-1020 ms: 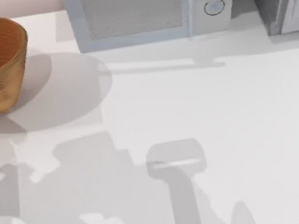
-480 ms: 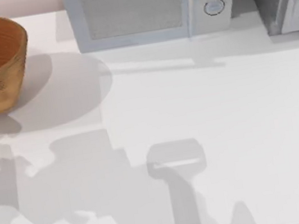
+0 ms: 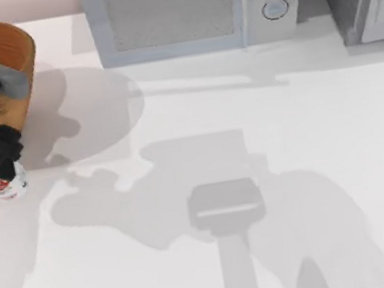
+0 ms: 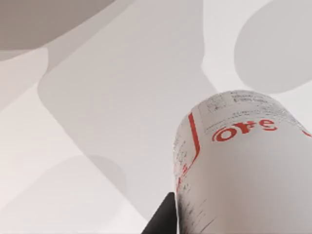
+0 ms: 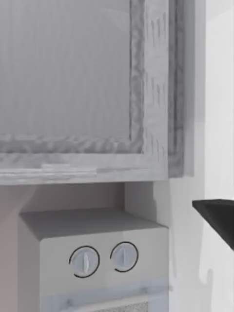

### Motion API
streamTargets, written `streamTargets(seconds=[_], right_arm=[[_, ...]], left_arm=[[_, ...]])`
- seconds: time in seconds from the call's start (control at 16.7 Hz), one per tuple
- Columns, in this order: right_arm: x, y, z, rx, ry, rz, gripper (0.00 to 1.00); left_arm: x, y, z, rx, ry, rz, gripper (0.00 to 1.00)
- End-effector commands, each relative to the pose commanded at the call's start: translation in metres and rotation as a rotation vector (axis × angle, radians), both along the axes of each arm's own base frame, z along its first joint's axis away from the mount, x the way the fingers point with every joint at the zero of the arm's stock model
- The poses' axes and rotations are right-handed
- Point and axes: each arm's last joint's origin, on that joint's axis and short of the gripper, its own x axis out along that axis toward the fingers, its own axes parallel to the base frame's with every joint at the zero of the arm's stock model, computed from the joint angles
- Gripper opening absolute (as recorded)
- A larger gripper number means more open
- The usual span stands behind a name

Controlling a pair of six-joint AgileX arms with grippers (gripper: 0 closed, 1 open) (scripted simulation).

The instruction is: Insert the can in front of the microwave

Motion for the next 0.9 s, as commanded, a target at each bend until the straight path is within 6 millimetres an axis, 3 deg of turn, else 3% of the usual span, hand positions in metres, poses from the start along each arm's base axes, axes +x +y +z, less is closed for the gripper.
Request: streamTargets(seconds=[0.54, 0.72, 0.9], right_arm=[[0.000, 0.000, 0.000, 0.000, 0.000, 0.000, 1.00], [0.000, 0.000, 0.000, 0.000, 0.000, 0.000, 1.00], [0.000, 0.000, 0.000, 0.000, 0.000, 0.000, 1.00]], left_arm=[[0.053, -0.144, -0.006, 0.010, 0.088, 0.478, 0.00], [0.061, -0.177, -0.011, 0.054, 0.075, 0.565, 0.00], [0.064, -0.196, -0.013, 0.088, 0.053, 0.633, 0.00]])
